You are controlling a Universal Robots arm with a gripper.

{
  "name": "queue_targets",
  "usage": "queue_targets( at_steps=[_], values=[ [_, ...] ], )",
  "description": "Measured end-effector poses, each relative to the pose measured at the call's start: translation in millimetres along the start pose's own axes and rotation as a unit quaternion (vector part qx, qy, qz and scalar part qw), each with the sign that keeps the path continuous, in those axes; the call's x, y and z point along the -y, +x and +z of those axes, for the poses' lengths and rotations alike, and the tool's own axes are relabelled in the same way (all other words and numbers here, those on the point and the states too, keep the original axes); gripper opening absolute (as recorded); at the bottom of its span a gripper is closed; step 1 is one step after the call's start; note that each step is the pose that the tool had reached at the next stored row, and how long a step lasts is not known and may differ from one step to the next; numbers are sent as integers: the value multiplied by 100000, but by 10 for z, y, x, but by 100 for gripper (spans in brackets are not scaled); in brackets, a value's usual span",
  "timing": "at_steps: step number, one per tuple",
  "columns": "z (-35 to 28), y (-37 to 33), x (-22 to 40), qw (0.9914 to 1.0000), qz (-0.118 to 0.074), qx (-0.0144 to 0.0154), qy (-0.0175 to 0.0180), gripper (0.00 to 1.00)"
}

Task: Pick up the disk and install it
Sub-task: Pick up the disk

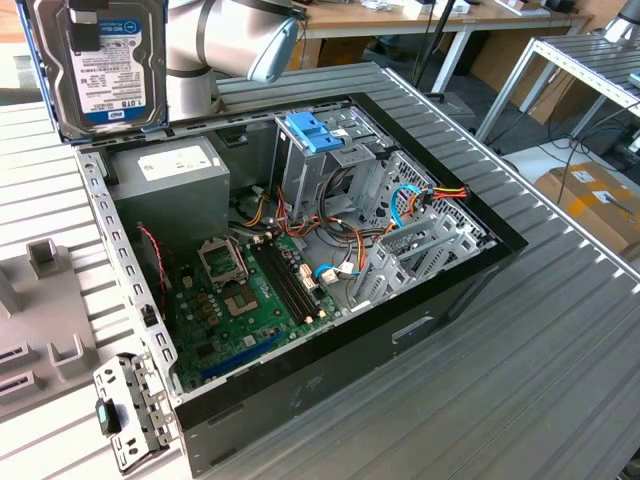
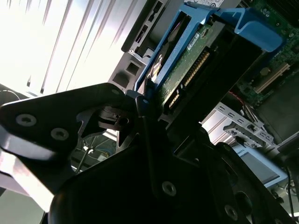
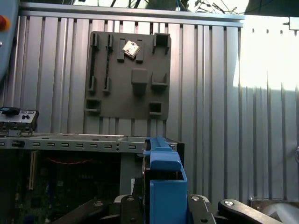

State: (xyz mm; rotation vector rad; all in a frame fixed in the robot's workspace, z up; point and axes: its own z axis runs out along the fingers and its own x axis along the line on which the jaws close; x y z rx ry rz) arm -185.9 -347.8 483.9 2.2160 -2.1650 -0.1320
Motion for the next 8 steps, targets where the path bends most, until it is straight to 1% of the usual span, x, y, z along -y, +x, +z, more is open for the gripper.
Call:
queue_targets(
  at_steps=[8],
  values=[
    [-4, 2, 85, 100000, 0, 2, 1, 36]
  ],
)
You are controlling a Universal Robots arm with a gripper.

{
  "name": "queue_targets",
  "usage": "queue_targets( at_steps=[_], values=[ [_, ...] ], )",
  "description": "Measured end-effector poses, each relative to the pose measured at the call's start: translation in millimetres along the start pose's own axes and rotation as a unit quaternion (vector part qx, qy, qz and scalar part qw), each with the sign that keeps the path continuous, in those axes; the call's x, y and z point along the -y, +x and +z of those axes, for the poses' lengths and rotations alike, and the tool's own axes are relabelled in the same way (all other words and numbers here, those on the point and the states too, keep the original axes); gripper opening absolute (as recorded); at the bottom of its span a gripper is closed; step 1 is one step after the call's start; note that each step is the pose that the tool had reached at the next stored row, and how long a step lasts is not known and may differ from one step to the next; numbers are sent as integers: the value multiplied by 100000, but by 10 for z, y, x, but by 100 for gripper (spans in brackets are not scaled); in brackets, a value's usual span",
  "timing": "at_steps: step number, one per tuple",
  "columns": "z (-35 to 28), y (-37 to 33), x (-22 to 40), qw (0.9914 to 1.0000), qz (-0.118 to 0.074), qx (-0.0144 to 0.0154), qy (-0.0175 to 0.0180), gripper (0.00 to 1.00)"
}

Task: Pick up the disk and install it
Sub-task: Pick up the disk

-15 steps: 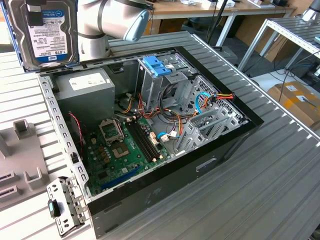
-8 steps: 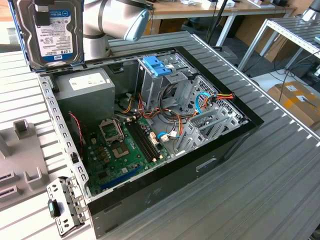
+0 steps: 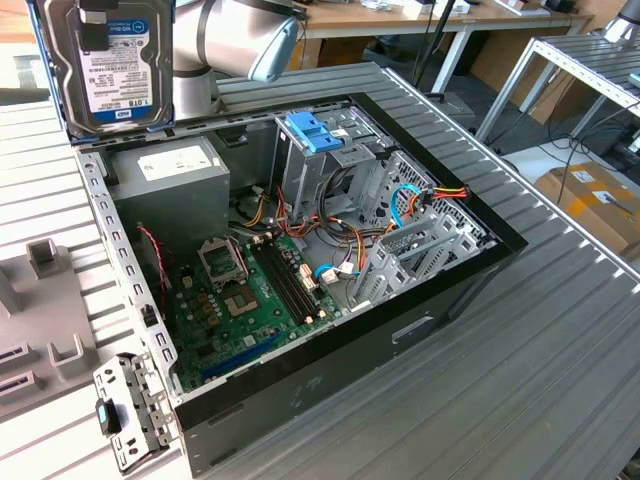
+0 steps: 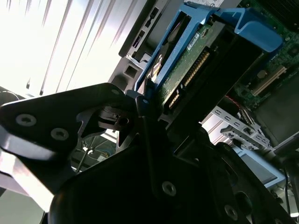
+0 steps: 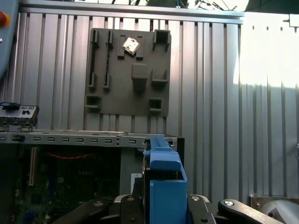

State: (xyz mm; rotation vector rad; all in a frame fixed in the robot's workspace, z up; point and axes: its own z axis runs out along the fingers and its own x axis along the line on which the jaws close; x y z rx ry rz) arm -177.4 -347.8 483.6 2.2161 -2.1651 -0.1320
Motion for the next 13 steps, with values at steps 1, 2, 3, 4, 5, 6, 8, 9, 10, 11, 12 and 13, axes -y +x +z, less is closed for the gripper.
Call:
queue_targets(
  at_steps=[1, 2, 3, 4, 5, 6, 8, 9, 10, 11, 12, 13],
  values=[
    [-1, 0, 9, 100000, -1, -2, -1, 36],
    [-1, 0, 17, 100000, -1, -2, -2, 36],
    [-2, 1, 36, 100000, -1, 0, 1, 36],
    [-3, 1, 50, 100000, 1, -1, 1, 36],
    [-3, 2, 70, 100000, -2, 2, 5, 36],
    [-5, 2, 87, 100000, -2, 0, 1, 36],
    [-6, 2, 104, 100000, -2, -2, 0, 36],
    [-6, 3, 118, 100000, -2, -1, -1, 36],
    [-8, 3, 139, 100000, -2, -1, -1, 36],
    [-8, 4, 153, 100000, -4, -1, 0, 36],
    [-9, 4, 169, 100000, -1, -2, 0, 36],
    [-10, 4, 186, 100000, 2, 0, 1, 36]
  ],
)
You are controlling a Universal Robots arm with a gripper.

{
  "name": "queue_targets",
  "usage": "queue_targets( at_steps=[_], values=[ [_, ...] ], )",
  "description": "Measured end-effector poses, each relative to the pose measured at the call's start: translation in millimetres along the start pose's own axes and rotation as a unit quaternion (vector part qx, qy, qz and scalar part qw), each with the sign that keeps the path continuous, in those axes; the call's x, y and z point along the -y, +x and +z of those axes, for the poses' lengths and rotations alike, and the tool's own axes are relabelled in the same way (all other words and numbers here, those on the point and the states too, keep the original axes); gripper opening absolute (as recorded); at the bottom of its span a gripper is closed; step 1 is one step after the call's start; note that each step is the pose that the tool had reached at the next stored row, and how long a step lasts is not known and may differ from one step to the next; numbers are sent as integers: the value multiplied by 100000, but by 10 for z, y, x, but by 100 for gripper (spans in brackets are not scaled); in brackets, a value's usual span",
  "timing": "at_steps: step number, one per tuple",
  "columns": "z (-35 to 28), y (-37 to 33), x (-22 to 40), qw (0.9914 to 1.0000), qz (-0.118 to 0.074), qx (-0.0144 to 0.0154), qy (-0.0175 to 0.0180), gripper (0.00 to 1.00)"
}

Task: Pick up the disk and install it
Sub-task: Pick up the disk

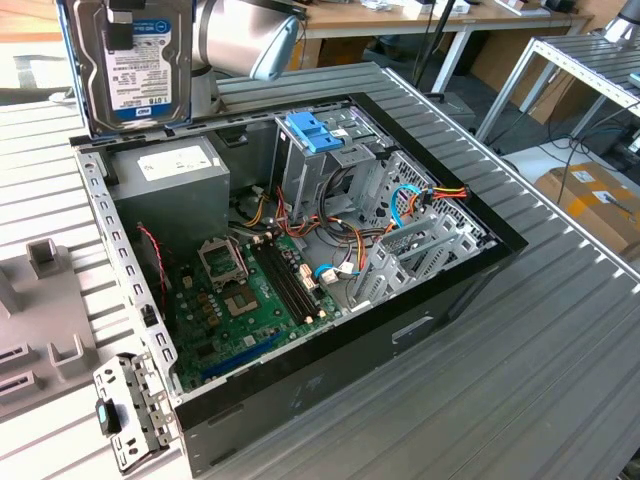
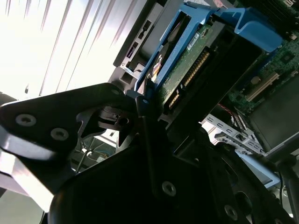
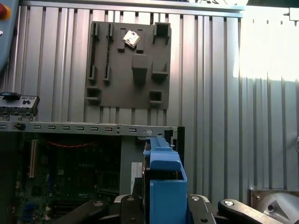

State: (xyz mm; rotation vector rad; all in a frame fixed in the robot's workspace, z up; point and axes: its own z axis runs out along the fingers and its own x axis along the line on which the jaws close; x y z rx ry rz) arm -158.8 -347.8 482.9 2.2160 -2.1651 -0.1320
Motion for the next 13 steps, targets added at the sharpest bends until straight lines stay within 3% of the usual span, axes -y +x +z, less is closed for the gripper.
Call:
queue_targets(
  at_steps=[13],
  values=[
    [-9, 4, 171, 100000, -3, 0, 0, 36]
  ],
)
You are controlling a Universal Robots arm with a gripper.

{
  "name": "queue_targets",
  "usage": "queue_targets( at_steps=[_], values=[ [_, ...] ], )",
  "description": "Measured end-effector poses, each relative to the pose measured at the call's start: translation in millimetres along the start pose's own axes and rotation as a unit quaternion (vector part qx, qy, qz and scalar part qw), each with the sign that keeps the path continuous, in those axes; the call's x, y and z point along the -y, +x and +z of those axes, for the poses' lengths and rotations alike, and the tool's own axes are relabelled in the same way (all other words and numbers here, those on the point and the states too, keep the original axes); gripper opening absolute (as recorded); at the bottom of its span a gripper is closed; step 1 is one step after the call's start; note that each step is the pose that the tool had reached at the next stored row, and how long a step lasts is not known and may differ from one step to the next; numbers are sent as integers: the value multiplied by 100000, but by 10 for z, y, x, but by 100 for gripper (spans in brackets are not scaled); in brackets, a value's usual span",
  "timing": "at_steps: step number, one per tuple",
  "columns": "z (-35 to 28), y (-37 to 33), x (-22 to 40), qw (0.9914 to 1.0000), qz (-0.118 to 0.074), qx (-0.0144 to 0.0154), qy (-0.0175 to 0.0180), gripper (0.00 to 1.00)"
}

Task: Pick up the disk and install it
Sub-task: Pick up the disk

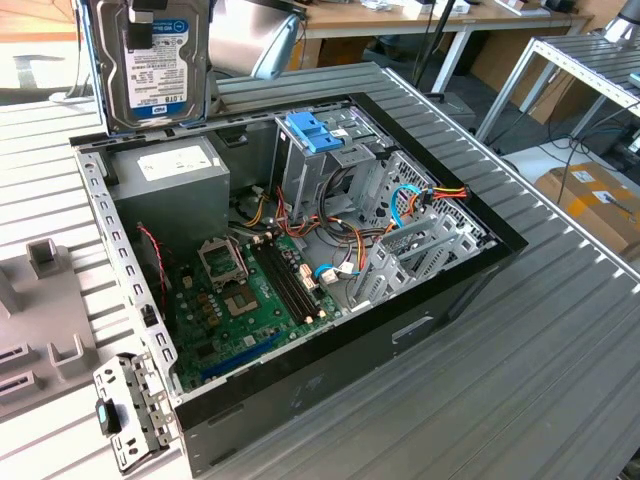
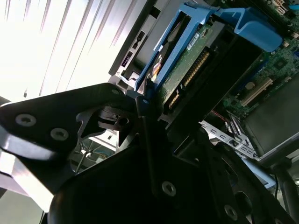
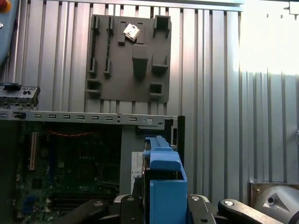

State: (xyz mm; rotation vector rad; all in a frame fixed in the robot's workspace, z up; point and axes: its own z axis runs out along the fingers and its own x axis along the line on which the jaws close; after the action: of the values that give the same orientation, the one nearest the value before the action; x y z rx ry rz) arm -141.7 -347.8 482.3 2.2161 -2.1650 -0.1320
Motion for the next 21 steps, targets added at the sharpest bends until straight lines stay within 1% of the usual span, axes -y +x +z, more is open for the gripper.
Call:
queue_targets(
  at_steps=[5, 9, 16, 21],
  values=[
    [-3, 2, 68, 100000, 1, 0, 1, 36],
    [-4, 4, 96, 100000, 0, 2, 2, 36],
    [-7, 31, 124, 100000, 4, 1, 1, 36],
    [-9, 76, 127, 100000, 1, -2, -1, 36]
  ],
)
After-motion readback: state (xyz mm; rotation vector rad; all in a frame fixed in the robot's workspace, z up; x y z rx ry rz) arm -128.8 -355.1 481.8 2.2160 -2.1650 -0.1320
